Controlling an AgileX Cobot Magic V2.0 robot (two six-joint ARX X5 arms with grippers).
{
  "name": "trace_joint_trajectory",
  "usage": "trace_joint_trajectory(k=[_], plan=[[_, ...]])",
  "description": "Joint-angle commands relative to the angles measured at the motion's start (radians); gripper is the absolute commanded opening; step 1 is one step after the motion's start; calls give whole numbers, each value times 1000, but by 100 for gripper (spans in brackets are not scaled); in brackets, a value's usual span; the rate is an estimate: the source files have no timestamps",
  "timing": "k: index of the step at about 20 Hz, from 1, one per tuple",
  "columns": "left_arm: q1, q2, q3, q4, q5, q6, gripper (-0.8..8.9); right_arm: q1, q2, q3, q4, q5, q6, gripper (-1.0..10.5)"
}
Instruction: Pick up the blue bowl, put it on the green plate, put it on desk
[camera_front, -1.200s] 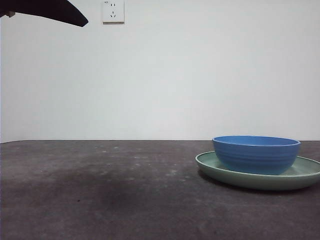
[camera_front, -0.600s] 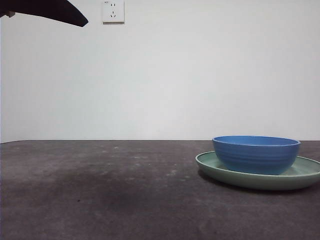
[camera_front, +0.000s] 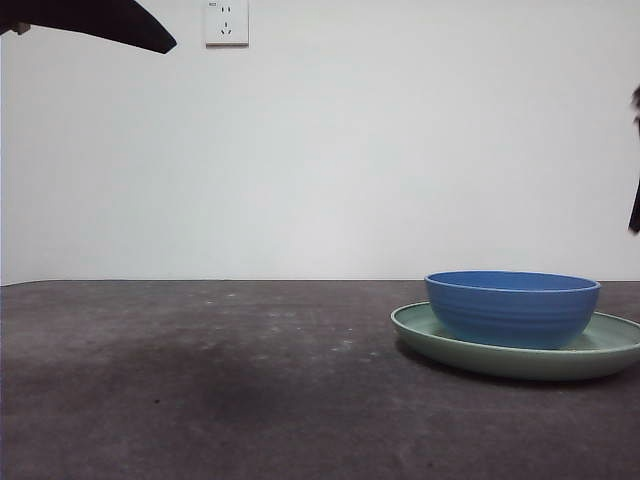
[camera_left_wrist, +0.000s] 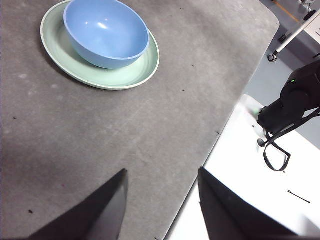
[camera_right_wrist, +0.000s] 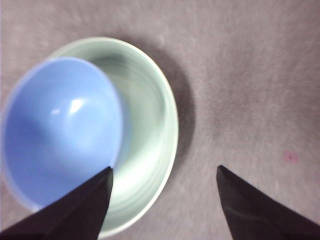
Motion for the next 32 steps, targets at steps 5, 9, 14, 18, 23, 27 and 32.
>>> trace_joint_trajectory(k=[5,9,14,18,23,27,32], plan=[[-5,5,5,12,5,9,226,29,191,17,107,-31,-3,316],[-5,5,5,12,5,8,226,52,268,17,158,-30,-4,209],[-5,5,5,12,5,8,226,62,313,17,199,-24,-4,162],[-5,5,5,12,5,8,226,63,331,17,208,-23,-4,96],[-5,5,5,12,5,5,226,63,331,17,220,-23,-2,8],[-5,5,5,11,5,4,226,59,329,17,225,-33,17,8],[-5,5,5,9,5,5,226,58,282,18,226,-89,37,8]])
